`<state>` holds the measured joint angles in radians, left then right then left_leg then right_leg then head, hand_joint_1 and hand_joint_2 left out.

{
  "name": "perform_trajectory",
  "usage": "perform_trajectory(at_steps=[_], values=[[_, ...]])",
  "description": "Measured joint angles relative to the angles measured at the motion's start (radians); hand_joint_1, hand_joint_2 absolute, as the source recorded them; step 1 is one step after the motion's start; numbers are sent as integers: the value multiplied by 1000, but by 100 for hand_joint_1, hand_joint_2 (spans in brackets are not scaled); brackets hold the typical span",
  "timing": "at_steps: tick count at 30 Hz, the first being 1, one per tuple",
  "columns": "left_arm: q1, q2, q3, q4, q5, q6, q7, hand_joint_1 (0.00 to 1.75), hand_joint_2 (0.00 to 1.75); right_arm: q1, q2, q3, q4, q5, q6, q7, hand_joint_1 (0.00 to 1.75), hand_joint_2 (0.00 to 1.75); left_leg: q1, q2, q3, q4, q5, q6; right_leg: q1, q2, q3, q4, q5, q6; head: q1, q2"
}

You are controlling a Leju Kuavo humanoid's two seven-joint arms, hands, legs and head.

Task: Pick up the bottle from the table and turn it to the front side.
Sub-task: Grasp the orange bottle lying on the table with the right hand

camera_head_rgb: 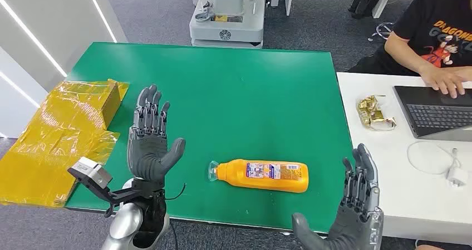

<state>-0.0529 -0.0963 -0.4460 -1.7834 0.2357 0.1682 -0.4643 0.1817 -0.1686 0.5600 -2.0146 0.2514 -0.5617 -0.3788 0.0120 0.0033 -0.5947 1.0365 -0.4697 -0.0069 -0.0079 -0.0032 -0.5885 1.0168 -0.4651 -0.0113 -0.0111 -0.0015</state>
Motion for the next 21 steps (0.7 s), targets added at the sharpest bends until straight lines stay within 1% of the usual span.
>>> perform_trajectory(at_steps=[21], values=[[17,2,0,-12,-8,12,-3,0,175,-2,0,0,4,-10,17,-7,0,175,0,0,0,0,0,0,0,0,0,0,0,0,0,0]])
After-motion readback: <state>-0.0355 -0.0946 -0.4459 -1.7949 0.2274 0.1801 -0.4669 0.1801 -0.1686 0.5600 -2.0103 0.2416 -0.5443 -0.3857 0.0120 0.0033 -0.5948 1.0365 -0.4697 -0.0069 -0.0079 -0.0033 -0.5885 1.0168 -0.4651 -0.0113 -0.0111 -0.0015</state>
